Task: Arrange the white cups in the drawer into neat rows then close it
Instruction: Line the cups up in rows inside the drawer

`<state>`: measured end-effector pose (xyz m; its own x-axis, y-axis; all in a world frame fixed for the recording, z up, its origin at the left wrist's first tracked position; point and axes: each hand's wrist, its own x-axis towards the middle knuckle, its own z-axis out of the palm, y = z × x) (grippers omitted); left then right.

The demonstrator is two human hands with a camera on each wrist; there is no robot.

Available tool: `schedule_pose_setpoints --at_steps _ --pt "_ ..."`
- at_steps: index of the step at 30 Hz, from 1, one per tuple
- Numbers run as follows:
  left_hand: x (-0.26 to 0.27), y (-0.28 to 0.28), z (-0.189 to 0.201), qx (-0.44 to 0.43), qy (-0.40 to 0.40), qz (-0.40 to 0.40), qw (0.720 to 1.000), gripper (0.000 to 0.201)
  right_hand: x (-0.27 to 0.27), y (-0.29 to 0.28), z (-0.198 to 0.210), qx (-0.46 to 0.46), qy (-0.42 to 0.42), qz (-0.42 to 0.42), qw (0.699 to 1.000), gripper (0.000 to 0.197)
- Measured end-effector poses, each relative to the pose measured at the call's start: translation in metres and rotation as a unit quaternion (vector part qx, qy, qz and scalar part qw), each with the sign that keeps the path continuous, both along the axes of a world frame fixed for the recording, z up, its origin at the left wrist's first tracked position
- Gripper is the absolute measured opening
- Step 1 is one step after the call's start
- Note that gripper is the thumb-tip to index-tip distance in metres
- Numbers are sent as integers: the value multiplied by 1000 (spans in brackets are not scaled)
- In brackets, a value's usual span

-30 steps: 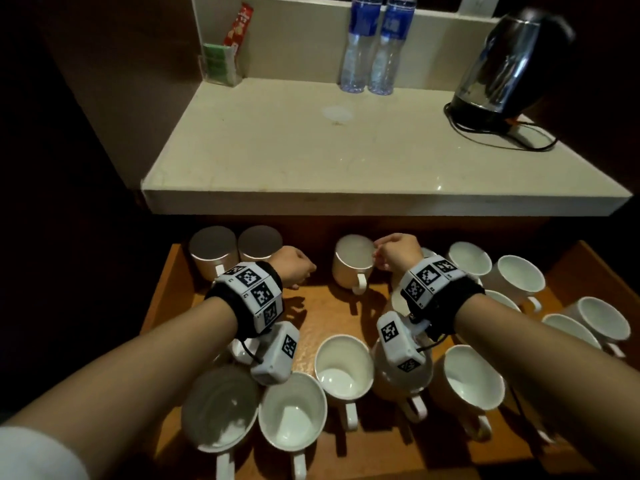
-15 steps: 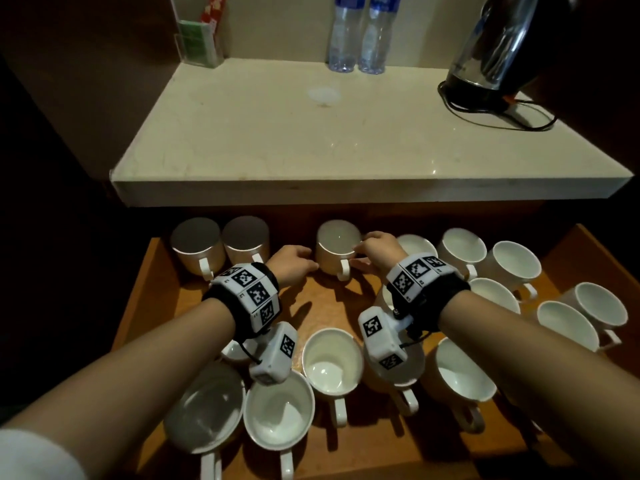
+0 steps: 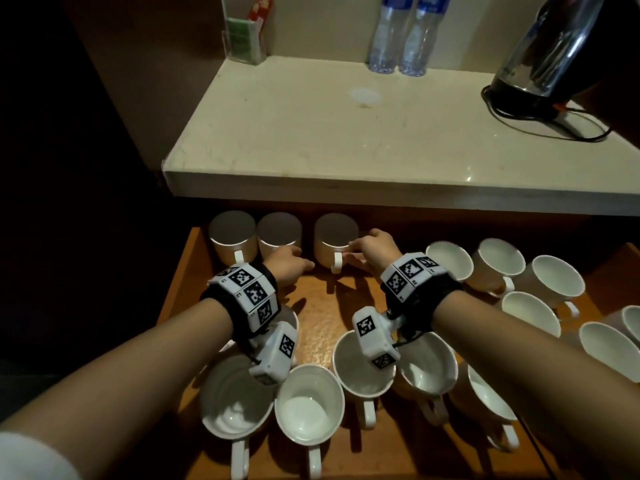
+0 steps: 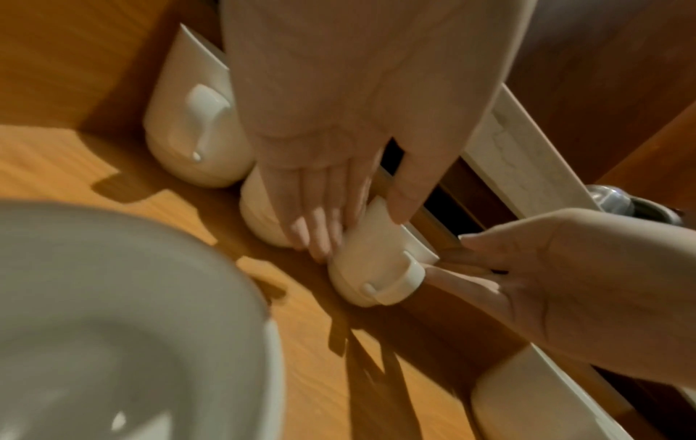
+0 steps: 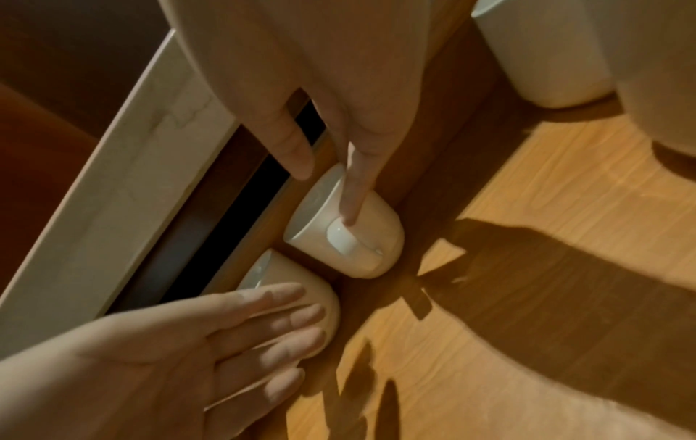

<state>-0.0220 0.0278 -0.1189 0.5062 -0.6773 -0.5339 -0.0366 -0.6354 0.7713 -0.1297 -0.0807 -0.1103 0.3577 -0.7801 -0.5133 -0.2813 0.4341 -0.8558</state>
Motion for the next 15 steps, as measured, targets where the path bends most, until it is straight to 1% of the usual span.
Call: schedule_pose_setpoints --at_steps 2,3,8,12,13,15 --pt "4 5 2 5 7 -9 1000 20 3 3 1 -2 0 8 1000 62" --pt "6 8 4 11 7 -14 1000 11 4 4 0 -4 -1 11 1000 61" --pt "25 27 6 47 -8 -2 999 26 10 8 -2 0 -7 9 1000 69" --pt "38 37 6 71 -46 12 996 15 17 11 -4 -2 -6 4 1000 70" --pt "40 39 5 71 -50 23 996 14 17 11 -4 -2 -4 2 1000 70" --pt "43 41 2 59 -46 47 996 20 17 12 -4 0 -5 0 1000 71"
